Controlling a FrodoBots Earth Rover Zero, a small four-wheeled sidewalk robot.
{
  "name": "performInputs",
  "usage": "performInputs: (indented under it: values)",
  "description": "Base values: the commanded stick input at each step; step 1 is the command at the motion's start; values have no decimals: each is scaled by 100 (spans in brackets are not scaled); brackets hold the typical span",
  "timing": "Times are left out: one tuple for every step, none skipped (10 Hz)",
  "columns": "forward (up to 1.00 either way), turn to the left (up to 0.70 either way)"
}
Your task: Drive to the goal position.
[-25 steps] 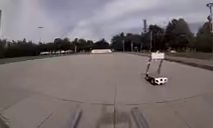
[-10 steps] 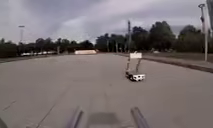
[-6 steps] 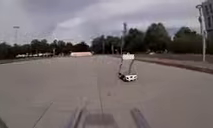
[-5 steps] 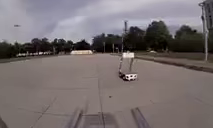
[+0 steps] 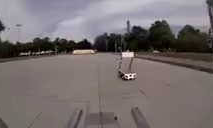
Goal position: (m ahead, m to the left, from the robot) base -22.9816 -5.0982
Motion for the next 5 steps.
performInputs:
  values:
    - [100,0]
    - [100,0]
    - [100,0]
    - [100,0]
    - [100,0]
